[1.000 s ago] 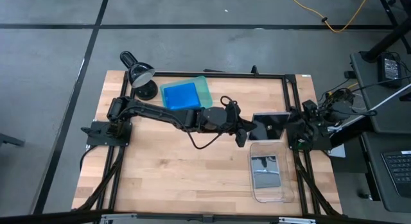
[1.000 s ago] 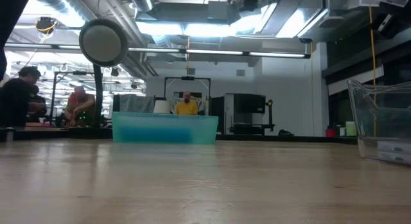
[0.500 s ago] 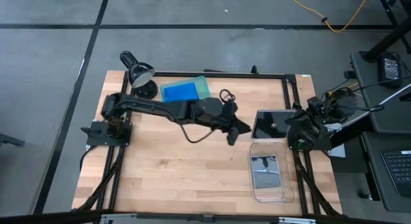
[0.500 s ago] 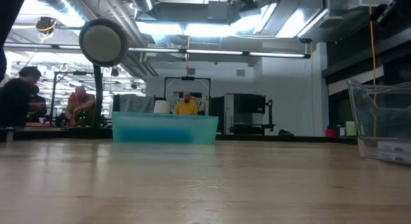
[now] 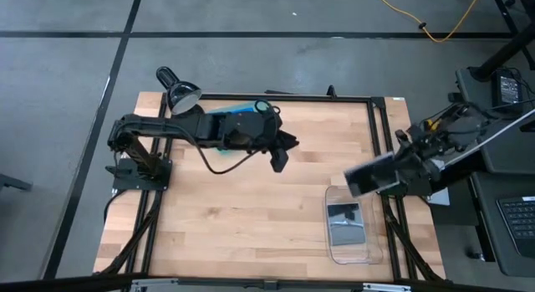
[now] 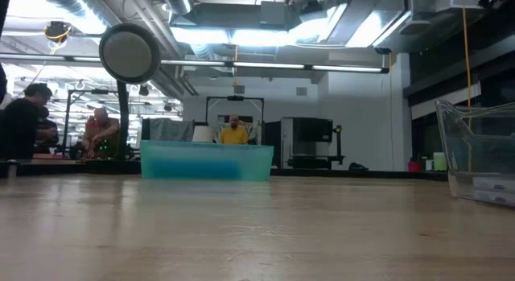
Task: Pick & place jewel cases by type
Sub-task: Put the black CD case into the transparent bin
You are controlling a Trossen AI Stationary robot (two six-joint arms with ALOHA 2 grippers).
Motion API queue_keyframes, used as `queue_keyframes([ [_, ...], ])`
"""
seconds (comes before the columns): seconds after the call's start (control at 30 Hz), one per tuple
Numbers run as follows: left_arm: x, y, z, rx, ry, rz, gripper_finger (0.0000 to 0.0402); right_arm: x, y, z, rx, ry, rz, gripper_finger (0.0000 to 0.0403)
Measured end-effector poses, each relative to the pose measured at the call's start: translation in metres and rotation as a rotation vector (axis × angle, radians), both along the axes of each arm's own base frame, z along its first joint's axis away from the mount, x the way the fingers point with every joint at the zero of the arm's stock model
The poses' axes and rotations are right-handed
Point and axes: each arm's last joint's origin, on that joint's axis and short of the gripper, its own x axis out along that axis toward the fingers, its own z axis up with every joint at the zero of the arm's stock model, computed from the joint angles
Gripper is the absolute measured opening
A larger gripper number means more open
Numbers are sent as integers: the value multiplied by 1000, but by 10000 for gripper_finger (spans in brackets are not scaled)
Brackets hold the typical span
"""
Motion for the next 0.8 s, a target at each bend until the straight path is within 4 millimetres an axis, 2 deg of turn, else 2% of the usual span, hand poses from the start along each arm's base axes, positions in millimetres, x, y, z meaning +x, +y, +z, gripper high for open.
queue_keyframes([
  [0.2,0,0,-1,18,5,13,74,17,24,17,-117,312,223,40],
  [0.37,3,1,-4,16,13,28,74,32,44,21,-112,402,384,40],
  [0.53,7,-2,-5,13,-8,27,74,56,67,11,-110,471,515,40],
  [0.63,10,-3,-3,15,-38,38,75,80,80,1,-98,497,601,40],
  [0.8,14,-7,-8,-8,-37,48,75,124,83,-20,-61,540,722,40],
])
